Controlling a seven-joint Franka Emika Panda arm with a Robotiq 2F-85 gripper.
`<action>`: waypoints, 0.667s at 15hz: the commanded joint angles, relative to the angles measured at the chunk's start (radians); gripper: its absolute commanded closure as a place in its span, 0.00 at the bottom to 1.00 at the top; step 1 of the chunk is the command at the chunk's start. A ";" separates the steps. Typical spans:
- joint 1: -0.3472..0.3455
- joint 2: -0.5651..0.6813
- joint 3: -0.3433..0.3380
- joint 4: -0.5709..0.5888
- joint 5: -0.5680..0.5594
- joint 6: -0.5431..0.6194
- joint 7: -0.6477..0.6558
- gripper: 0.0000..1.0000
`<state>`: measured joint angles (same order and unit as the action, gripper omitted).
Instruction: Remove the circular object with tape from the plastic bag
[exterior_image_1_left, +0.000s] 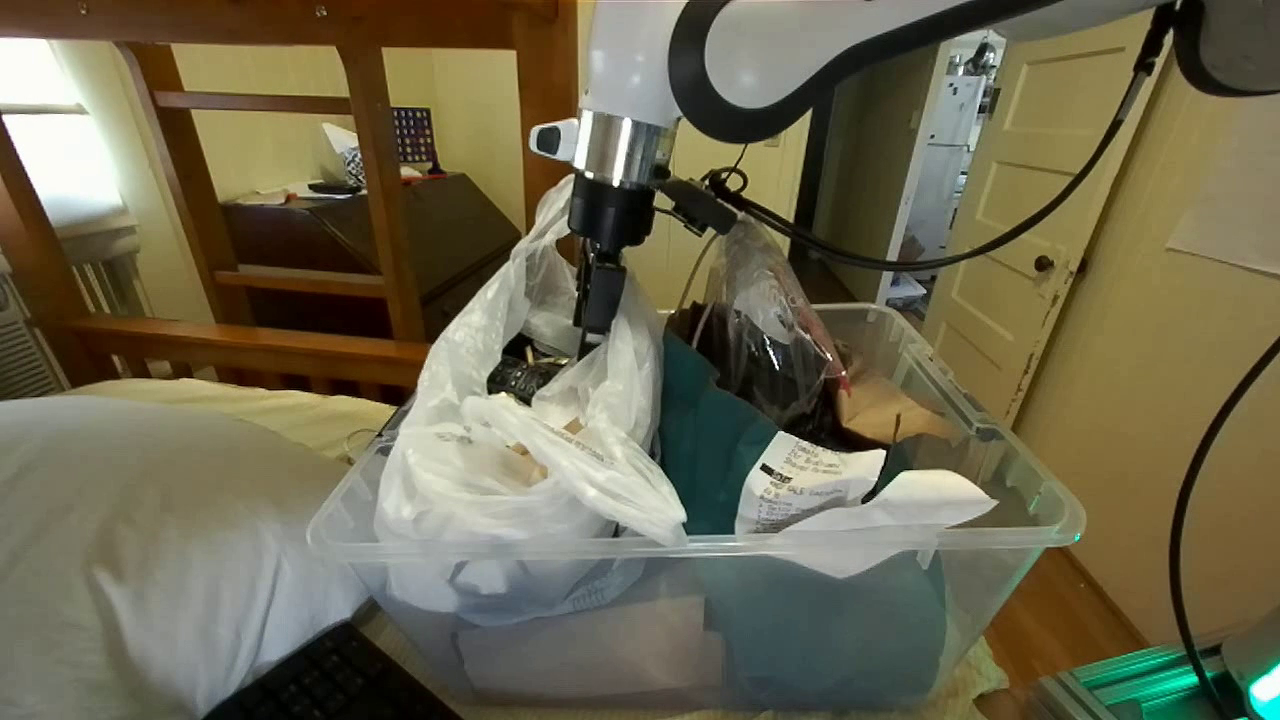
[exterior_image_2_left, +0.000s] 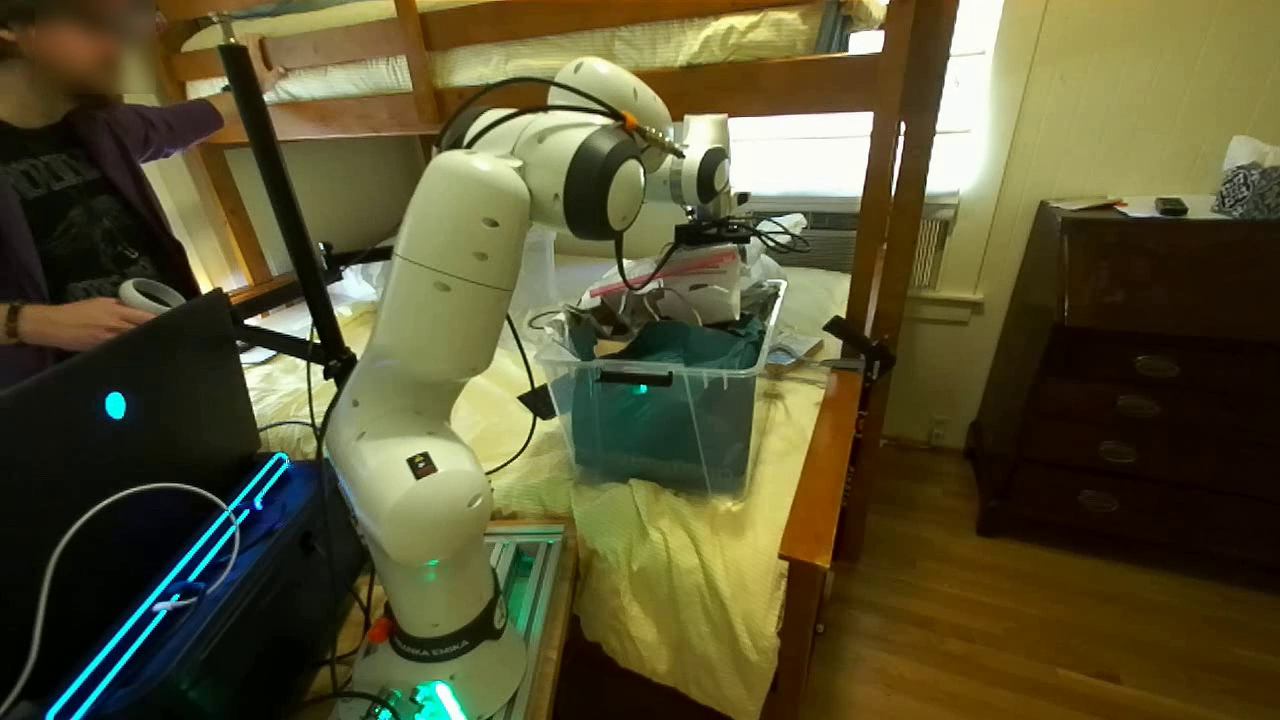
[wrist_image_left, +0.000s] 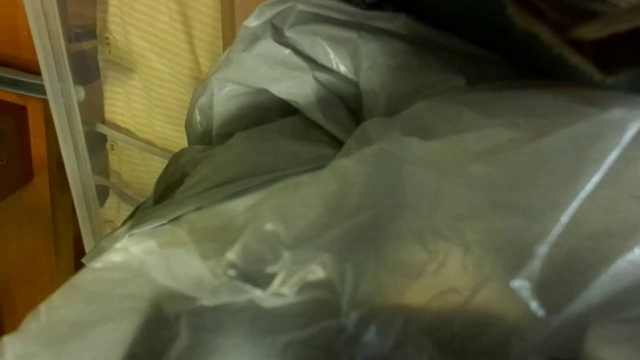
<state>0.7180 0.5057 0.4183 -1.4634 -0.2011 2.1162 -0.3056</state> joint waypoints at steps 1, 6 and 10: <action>0.015 0.030 -0.016 0.044 -0.003 0.002 -0.024 0.00; 0.009 0.085 0.011 0.108 0.022 0.041 -0.148 0.00; -0.016 0.111 0.060 0.112 0.099 0.074 -0.258 0.00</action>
<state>0.7213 0.5787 0.4380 -1.3835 -0.1715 2.1732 -0.4727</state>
